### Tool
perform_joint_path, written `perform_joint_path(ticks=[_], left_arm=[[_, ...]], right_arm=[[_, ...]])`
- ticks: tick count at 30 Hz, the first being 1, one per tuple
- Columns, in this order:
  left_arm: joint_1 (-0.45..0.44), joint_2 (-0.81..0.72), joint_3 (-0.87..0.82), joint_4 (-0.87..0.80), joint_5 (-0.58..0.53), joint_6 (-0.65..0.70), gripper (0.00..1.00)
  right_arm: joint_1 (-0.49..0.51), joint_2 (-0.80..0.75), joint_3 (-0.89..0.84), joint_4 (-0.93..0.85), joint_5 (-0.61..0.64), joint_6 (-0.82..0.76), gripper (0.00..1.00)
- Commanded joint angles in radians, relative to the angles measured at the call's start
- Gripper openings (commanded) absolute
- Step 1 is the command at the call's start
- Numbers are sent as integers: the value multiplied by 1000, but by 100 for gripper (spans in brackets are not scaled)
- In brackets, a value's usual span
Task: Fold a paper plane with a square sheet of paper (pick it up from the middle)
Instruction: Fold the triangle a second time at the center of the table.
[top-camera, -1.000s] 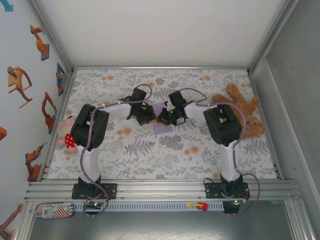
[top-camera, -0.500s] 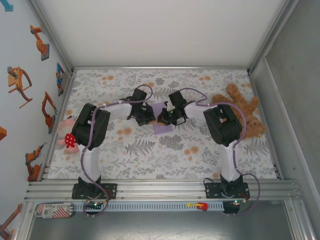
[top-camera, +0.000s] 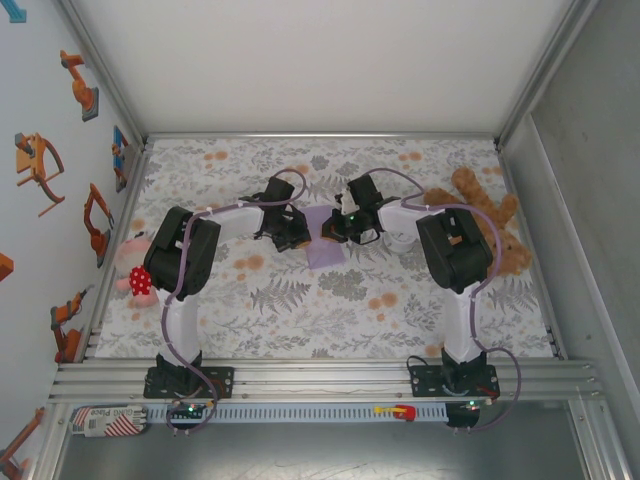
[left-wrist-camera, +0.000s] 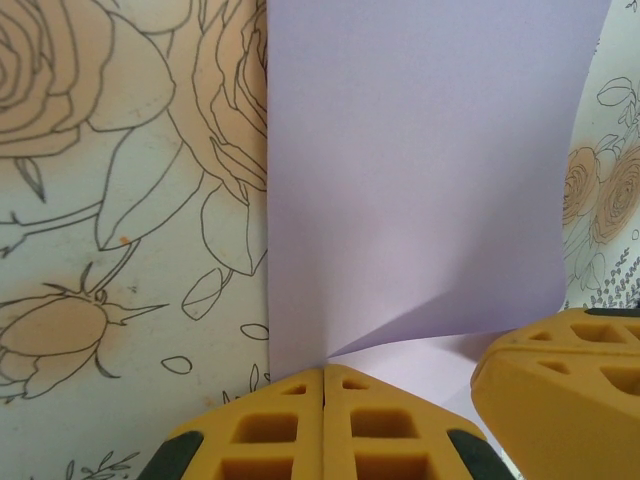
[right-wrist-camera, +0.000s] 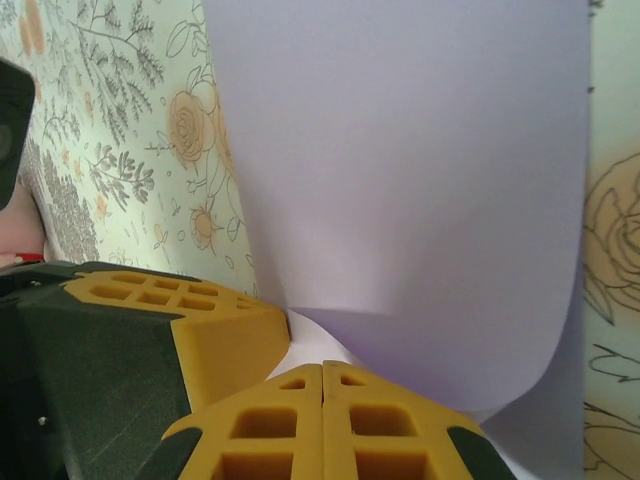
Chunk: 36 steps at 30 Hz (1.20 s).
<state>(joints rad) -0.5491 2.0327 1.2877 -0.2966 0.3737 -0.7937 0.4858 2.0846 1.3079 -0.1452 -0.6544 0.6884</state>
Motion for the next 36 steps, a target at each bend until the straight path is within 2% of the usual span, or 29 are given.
perform_joint_path(ticks=[1,18,25,33,36], left_arm=[[6,47,-2,-94,-57,27,0],[11,61,-9,-122,-84,32,0],[18,63,-25,-128,-97,45,0],[20,66,-22,-135,-104,54,0],[19,64,-21,-135,-104,54,0]], right_arm=[[5,3,-9,-10,-19,-35,0],[11,39,-31,-45,34,-56,0],[-69,0,-145,73,41,30,0],[-106,-84,-115,28,157,31,0],[-97,-110,-104,21,155,10,0]])
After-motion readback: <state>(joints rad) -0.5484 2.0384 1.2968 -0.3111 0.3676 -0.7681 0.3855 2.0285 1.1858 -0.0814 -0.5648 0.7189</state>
